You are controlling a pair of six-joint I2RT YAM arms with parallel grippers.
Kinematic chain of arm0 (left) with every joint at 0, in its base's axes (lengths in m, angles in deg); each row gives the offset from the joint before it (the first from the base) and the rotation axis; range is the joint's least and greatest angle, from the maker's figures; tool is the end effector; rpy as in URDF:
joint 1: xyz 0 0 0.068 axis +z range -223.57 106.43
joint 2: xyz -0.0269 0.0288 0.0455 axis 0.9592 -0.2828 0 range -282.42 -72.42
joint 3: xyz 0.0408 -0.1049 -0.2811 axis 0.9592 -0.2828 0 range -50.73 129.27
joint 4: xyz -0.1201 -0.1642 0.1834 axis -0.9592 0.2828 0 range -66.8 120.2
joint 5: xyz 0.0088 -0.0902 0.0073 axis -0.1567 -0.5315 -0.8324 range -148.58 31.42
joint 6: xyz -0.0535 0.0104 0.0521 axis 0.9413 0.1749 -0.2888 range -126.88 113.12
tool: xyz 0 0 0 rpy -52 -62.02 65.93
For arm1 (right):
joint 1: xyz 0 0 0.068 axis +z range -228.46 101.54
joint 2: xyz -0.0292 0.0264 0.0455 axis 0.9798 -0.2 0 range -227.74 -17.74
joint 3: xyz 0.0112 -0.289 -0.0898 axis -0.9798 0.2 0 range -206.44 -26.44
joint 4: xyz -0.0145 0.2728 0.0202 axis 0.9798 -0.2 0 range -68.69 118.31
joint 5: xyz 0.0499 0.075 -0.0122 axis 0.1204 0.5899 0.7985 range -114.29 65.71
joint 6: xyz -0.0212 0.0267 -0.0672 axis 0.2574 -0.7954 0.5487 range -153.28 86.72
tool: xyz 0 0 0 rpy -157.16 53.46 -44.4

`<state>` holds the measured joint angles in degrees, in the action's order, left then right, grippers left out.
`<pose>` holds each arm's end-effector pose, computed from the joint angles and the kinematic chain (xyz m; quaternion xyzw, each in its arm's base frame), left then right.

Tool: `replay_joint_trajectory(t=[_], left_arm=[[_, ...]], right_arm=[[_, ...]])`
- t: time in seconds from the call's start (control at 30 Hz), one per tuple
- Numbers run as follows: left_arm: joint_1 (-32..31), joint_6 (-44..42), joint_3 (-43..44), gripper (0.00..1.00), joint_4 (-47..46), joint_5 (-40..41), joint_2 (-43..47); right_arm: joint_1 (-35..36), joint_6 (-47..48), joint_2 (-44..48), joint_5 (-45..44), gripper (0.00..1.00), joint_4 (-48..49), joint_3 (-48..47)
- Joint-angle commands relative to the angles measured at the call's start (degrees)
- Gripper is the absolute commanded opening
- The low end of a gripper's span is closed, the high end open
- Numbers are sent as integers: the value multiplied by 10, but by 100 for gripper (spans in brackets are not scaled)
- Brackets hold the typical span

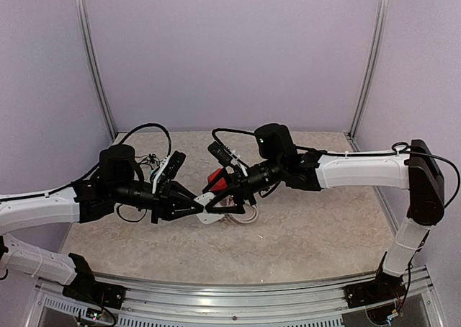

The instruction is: Pull the plug off the socket

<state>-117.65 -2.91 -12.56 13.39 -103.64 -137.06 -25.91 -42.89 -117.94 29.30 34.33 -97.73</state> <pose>0.1594 -0.2171 0.2845 0.4690 0.6175 -0.5053 0.3787 0.2211 0.3728 0.2879 -0.5041 0.6011 0.5765 0.2286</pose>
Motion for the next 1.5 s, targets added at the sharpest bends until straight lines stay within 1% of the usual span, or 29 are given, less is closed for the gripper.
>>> replay_joint_trajectory(t=[0.0,0.27,0.37,0.47,0.6,0.73,0.8,0.97,1.17,1.27,1.3,1.37,1.43,1.47], left_arm=[[-3,0,-2,0,-12,-13,8],[-2,11,-5,0,-28,-19,16],[7,28,-12,0,-39,11,3],[46,73,-19,0,-46,63,-20],[123,147,-38,0,-60,115,-51],[203,197,-51,0,-72,140,-85],[238,212,-52,0,-78,147,-120],[280,250,-47,0,-118,143,-204],[304,271,-16,0,-123,153,-310],[306,267,-1,1,-115,160,-336],[306,266,3,3,-111,164,-345],[307,266,9,9,-102,173,-354],[309,266,13,17,-94,182,-360],[310,265,14,23,-89,187,-362]], right_arm=[[-8,-4,-18,-8,87,4,3],[-9,17,-27,-68,86,-37,-7],[-10,12,-23,-72,87,-43,-15],[-10,-1,6,-79,93,-24,-7],[-13,8,54,-137,99,-44,-2],[-17,33,91,-226,100,-78,7],[-19,38,108,-264,100,-79,17],[-32,16,148,-311,100,-62,49],[-81,-53,172,-246,100,-2,89],[-121,-111,174,-188,100,62,127],[-137,-132,173,-171,100,94,145],[-164,-170,162,-147,100,122,165],[-175,-173,149,-136,100,122,169],[-176,-167,143,-136,100,115,168]])
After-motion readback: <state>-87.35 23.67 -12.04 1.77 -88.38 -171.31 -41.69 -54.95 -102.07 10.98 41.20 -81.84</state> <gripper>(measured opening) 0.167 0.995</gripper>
